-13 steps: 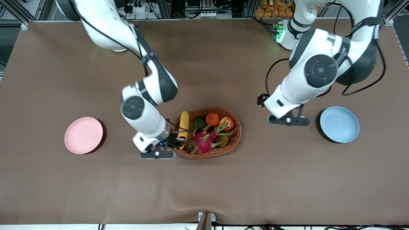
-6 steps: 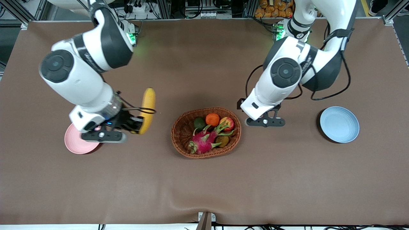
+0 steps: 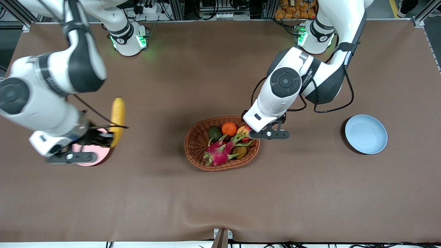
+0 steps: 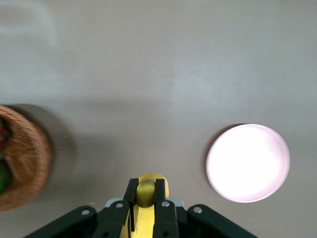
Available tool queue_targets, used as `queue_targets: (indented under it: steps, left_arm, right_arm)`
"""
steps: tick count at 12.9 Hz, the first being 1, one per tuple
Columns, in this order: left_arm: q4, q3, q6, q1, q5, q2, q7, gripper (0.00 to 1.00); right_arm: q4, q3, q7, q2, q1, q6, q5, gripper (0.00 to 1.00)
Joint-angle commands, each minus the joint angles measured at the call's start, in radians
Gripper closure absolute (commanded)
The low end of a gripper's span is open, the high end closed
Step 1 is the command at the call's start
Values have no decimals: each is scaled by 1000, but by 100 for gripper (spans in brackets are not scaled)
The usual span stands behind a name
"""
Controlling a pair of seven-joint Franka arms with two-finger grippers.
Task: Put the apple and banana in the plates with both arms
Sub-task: 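Carry the banana to the pink plate while the left gripper descends to the apple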
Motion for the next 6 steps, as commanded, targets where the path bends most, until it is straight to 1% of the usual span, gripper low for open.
queue_targets:
  steps: [1,3,6]
  left_arm:
    - [35,6,55,-29,-5,41,1,0]
    - [35,7,76,-52,-5,55,4,0]
    - [36,6,118,-55,-5,66,46,0]
  right_arm:
    - [-76,21,-204,-46,-125,17,-1,100]
    - [-80,21,-298,-27,-174,58,-2,100]
    - [-80,21,-373,43,-219,175,-1,100]
